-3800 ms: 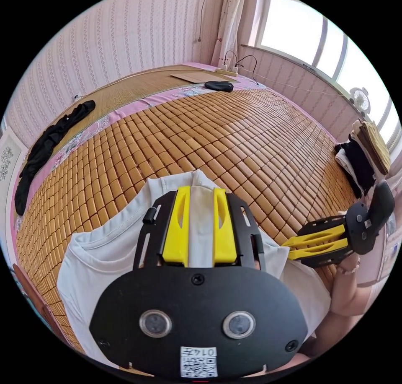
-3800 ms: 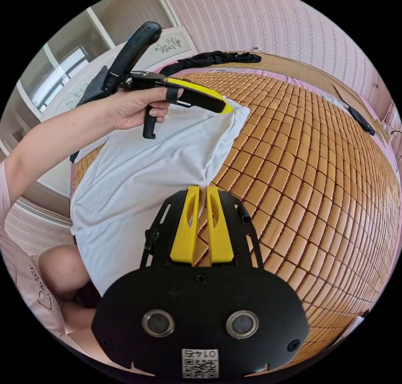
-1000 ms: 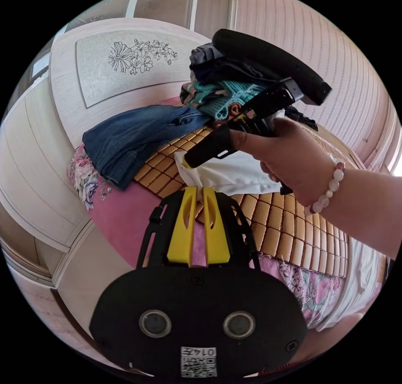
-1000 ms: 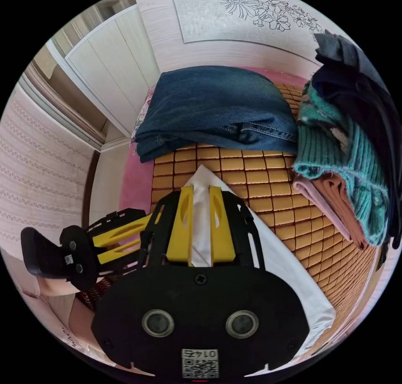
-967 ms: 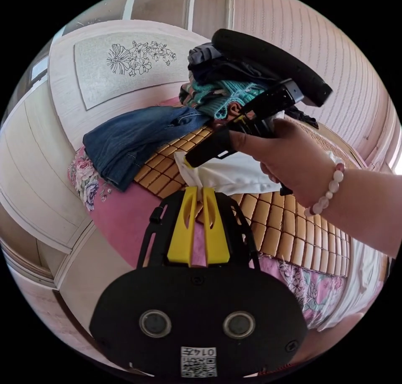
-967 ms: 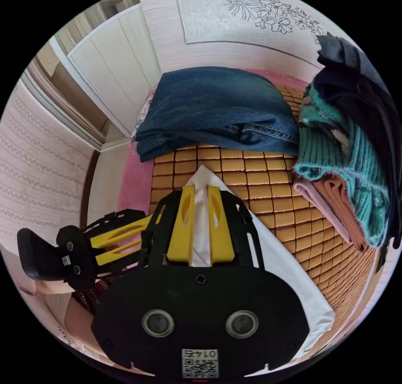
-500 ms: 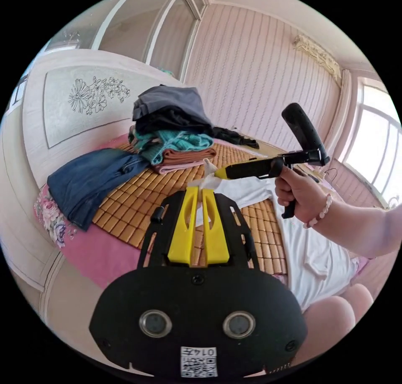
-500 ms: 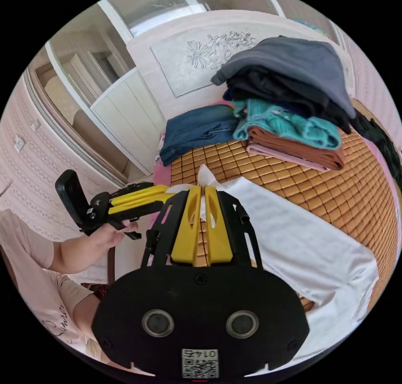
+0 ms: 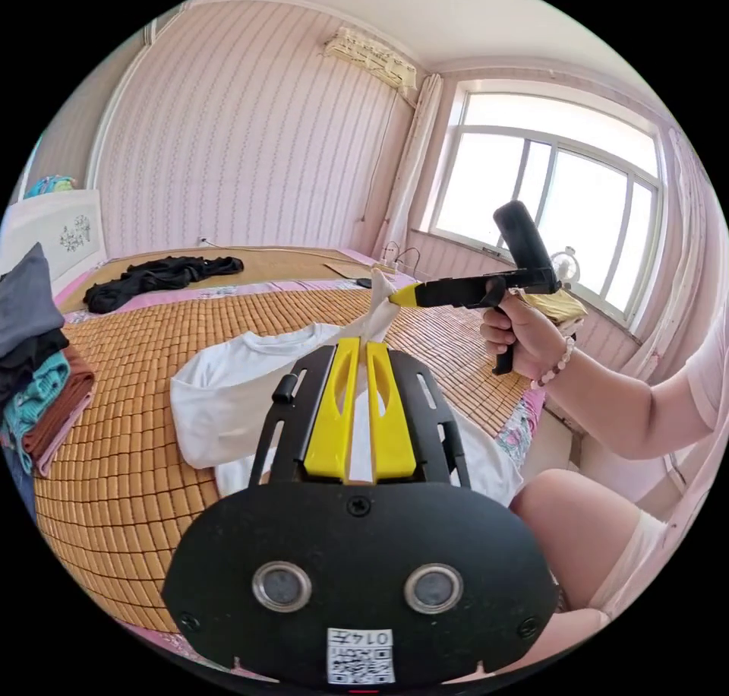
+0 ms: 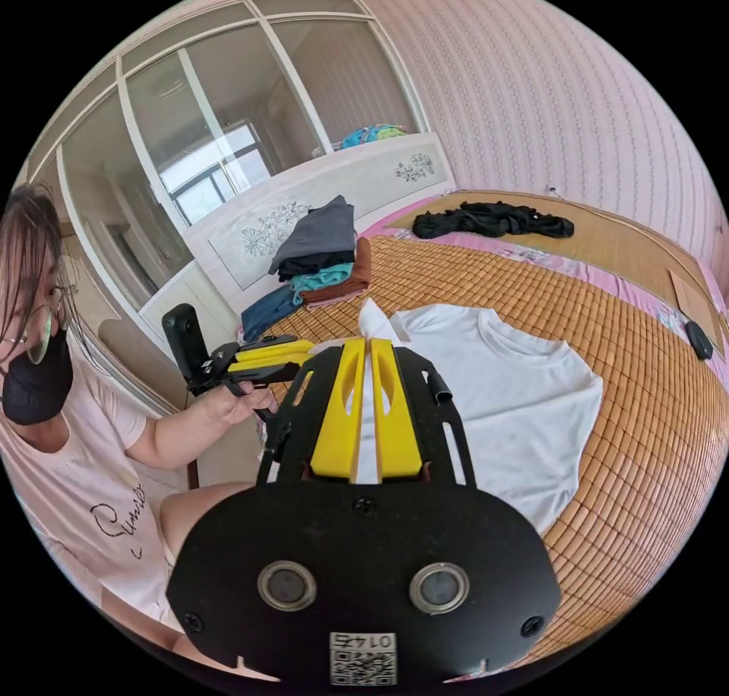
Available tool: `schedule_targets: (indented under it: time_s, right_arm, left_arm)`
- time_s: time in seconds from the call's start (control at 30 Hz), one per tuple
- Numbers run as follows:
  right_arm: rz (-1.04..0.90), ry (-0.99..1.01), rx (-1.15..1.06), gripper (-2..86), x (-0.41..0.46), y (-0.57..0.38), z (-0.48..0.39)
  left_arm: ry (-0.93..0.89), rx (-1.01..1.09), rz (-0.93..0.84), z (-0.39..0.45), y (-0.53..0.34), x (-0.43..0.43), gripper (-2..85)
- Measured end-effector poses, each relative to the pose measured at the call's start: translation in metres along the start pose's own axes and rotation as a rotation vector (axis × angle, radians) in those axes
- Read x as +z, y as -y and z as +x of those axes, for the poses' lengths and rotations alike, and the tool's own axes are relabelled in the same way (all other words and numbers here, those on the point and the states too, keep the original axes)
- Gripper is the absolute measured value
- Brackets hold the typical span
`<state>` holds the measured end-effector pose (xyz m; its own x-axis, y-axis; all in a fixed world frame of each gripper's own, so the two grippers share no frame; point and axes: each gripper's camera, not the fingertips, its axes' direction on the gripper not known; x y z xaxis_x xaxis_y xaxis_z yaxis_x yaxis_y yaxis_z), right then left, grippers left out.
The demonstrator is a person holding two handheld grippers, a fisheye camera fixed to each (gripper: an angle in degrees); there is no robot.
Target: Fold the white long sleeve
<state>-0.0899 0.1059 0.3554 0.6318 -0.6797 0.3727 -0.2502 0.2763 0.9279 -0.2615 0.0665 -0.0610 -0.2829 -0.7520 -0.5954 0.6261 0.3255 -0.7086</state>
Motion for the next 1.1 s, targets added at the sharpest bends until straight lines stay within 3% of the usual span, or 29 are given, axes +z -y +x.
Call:
schedule_targets:
  time_s: [0.13,0.4,0.67,0.77,0.9,1.03,1.1]
  right_arm:
    - [-0.033,-0.049,0.072,0.5,-0.034,-0.046,0.020]
    - [0.094,-0.061,0.191,0.5,-0.100,-0.113,0.033]
    - [0.005,-0.031,0.383,0.6,-0.101,-0.173,0.069]
    - [-0.147,-0.068,0.490,0.4,-0.094,-0.198,0.088]
    - [-0.217,-0.110,0.599,0.2,-0.111,-0.215,0.105]
    - [-0.215,-0.166,0.569,0.6,-0.126,-0.189,0.116]
    - [-0.228,-0.188,0.509,1.2,-0.121,-0.164,0.121]
  left_arm:
    - [-0.093,0.009,-0.072,0.038,0.001,0.048,-0.8]
    - [-0.243,0.138,-0.117,0.092,0.014,0.089,-0.7]
    - [-0.358,0.139,-0.242,0.113,-0.020,0.145,3.3]
    - [-0.293,0.114,-0.306,0.091,-0.037,0.150,4.0]
    - [-0.057,0.063,-0.364,0.023,-0.050,0.139,4.5]
    - [0.213,0.048,-0.380,-0.042,-0.047,0.128,5.0]
    - [0.259,0.036,-0.356,-0.064,-0.043,0.130,5.4]
